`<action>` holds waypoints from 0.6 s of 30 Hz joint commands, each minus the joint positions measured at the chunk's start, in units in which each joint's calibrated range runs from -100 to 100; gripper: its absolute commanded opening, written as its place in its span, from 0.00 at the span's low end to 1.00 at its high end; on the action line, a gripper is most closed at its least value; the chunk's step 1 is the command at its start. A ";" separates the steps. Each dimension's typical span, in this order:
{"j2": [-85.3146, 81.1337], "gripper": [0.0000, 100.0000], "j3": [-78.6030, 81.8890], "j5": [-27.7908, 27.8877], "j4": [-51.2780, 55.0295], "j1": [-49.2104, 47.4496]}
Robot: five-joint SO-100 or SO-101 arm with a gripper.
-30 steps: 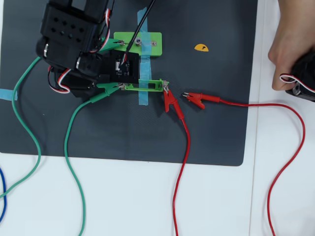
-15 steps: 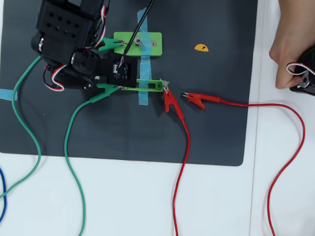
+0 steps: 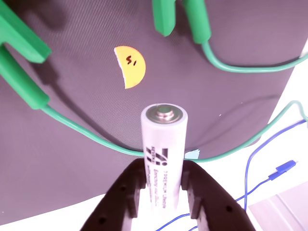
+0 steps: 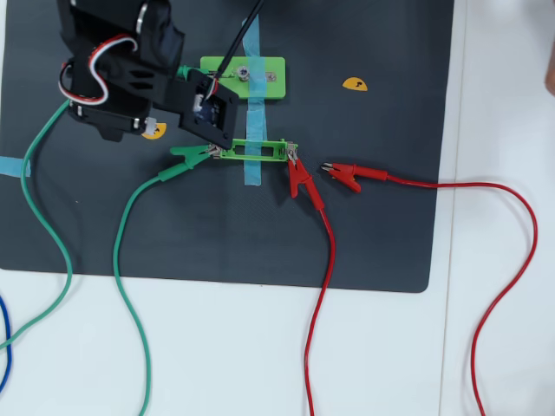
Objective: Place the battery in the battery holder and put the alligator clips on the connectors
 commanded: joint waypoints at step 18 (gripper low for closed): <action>-14.54 0.01 11.25 -11.57 -4.88 -35.62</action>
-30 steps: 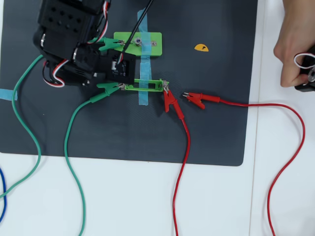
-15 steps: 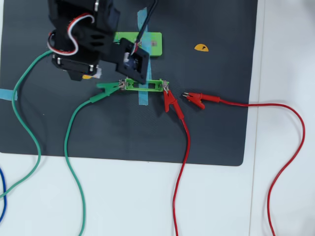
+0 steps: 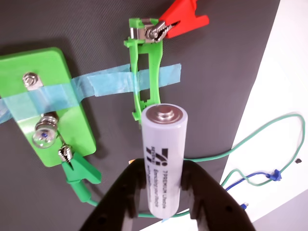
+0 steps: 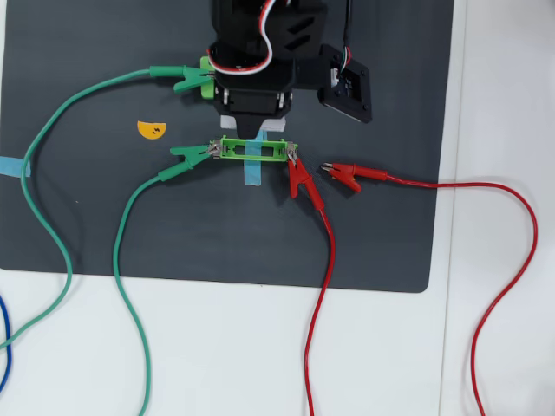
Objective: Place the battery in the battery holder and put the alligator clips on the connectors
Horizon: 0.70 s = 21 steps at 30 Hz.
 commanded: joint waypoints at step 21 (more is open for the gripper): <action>14.10 0.01 3.85 -1.50 -17.77 -3.04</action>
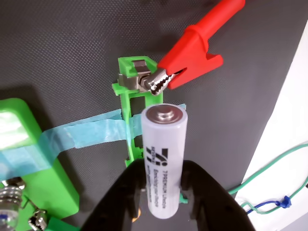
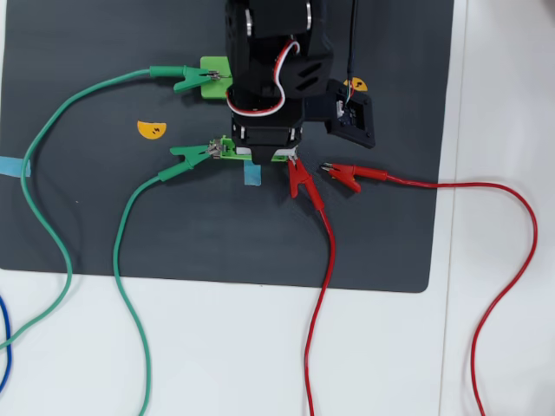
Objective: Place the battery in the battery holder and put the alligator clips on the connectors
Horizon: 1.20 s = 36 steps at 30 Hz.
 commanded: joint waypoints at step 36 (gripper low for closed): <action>5.07 0.01 1.25 -0.47 -5.86 2.38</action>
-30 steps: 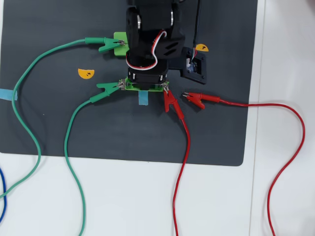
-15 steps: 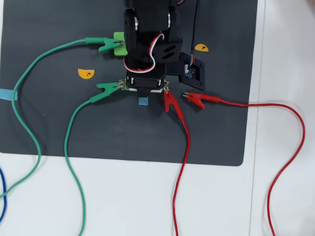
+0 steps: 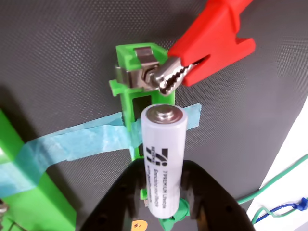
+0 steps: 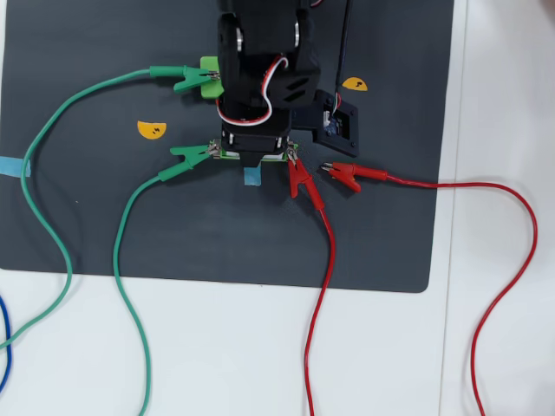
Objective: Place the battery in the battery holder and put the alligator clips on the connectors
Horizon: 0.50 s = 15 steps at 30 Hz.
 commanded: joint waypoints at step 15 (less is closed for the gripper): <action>4.80 0.01 -0.87 -0.31 -0.71 -0.96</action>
